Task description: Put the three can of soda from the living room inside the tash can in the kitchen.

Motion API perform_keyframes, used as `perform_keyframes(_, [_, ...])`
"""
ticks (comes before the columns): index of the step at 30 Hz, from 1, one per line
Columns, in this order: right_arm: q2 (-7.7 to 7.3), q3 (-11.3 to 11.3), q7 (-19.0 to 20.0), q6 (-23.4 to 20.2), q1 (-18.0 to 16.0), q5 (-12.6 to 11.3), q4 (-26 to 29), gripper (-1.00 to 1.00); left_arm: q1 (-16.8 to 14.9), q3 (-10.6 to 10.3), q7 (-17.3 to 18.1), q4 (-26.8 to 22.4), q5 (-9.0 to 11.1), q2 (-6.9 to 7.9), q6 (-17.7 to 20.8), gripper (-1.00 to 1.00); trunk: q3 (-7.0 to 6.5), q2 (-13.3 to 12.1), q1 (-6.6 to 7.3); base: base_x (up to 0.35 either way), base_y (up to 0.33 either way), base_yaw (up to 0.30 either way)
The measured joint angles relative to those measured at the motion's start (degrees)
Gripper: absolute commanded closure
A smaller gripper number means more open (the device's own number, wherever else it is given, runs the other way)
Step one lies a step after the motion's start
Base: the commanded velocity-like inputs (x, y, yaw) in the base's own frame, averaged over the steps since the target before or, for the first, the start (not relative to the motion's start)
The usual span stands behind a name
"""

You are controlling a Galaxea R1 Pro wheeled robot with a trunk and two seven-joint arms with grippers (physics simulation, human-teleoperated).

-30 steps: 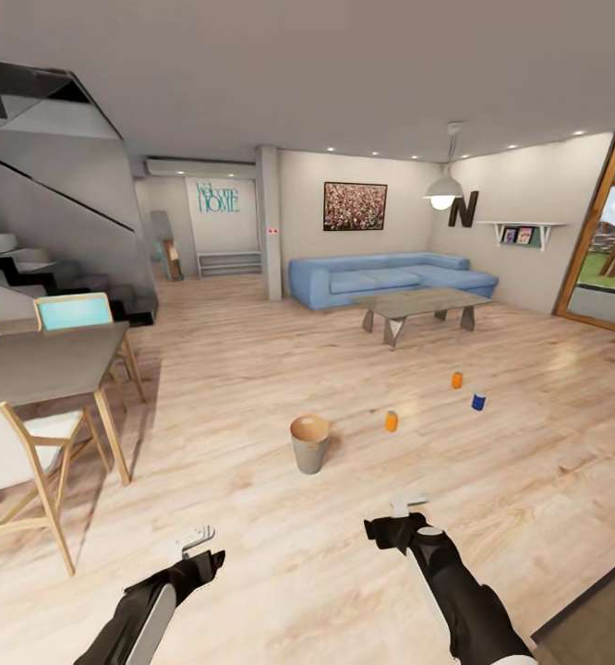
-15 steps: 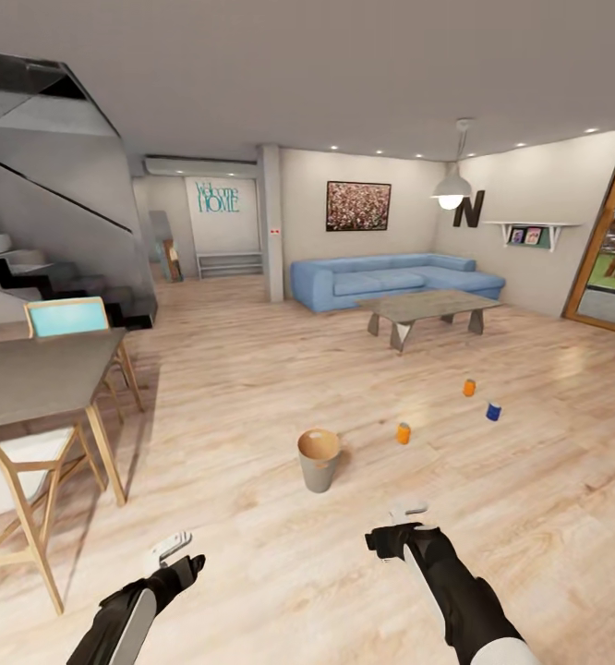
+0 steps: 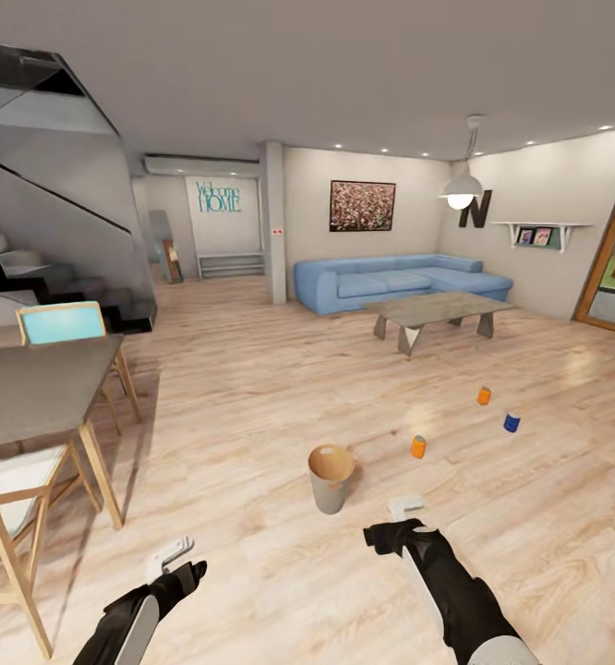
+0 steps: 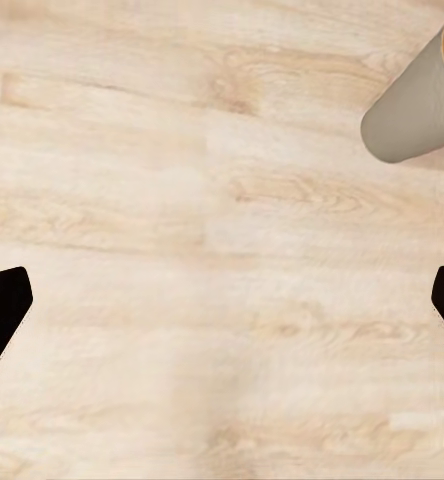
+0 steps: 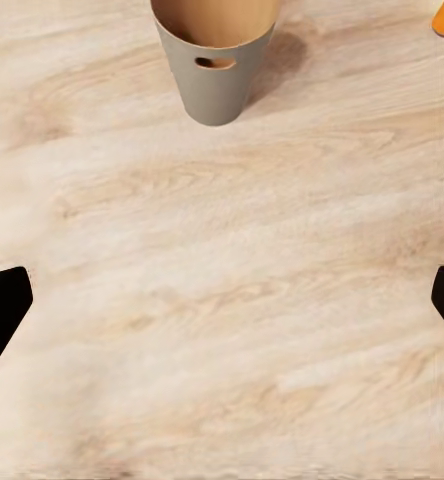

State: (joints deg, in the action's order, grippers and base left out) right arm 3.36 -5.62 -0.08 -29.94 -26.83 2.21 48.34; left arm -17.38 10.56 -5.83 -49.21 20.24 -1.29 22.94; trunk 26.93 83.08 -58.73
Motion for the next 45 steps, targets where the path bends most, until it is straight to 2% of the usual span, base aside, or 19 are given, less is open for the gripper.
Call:
perform_keyframes(2, [0.0,0.2,0.0,-2.9,-1.3,-0.1,-1.3,-1.0,0.0,-0.1,0.0,0.0,0.0,-0.01,-0.1,-1.0,0.0,0.0,0.0,0.342,0.045,0.0])
perform_keyframes(4, [-0.01,0.3,-0.1,-4.0,-2.4,-0.2,-2.7,-1.0,0.0,-0.1,0.1,0.0,-0.1,-0.02,-0.2,-1.0,0.0,0.0,0.0,0.344,0.029,0.0])
perform_keyframes(13, [-0.05,0.6,-0.1,-5.7,-5.3,-0.4,-7.6,-1.0,0.0,-1.6,-0.2,0.0,-0.3,0.02,-0.3,-1.0,0.0,0.0,0.0,0.346,0.01,0.0])
perform_keyframes(19, [-0.19,0.8,0.1,-3.5,-5.7,-0.5,-8.3,-1.0,0.0,-2.6,-0.7,0.0,-0.5,-0.2,-0.2,-1.0,0.0,0.0,0.0,0.348,0.001,0.0])
perform_keyframes(24, [-0.27,0.9,0.2,1.1,-5.8,-0.4,-8.5,-1.0,-1.0,-4.8,-0.8,2.1,-0.5,-0.89,0.0,-1.0,0.0,0.0,0.0,0.348,0.0,0.0])
perform_keyframes(28, [-0.24,0.9,0.2,1.8,-5.8,-0.3,-8.6,-1.0,-2.0,-5.1,-0.9,4.3,-0.6,-0.99,0.0,-1.0,0.0,0.0,0.0,0.348,0.0,0.0])
perform_keyframes(36, [-0.15,0.9,0.0,1.6,-5.8,-0.3,-9.7,-1.0,-2.4,-5.3,-0.9,5.5,-0.4,-0.98,0.1,-1.0,0.0,0.0,0.0,0.348,0.0,0.0])
perform_keyframes(39, [-0.14,0.9,0.0,0.9,-7.2,-0.6,-12.8,-1.0,-2.5,-5.3,-0.9,5.6,-0.4,-1.0,0.3,-1.0,0.0,0.0,0.0,0.348,0.0,0.0])
perform_keyframes(45, [-0.28,2.7,0.0,0.5,-11.9,-1.7,-22.0,-1.0,-2.5,-5.4,-0.9,5.7,-0.4,-1.06,0.4,-1.0,0.0,0.0,0.0,0.348,0.0,0.0])
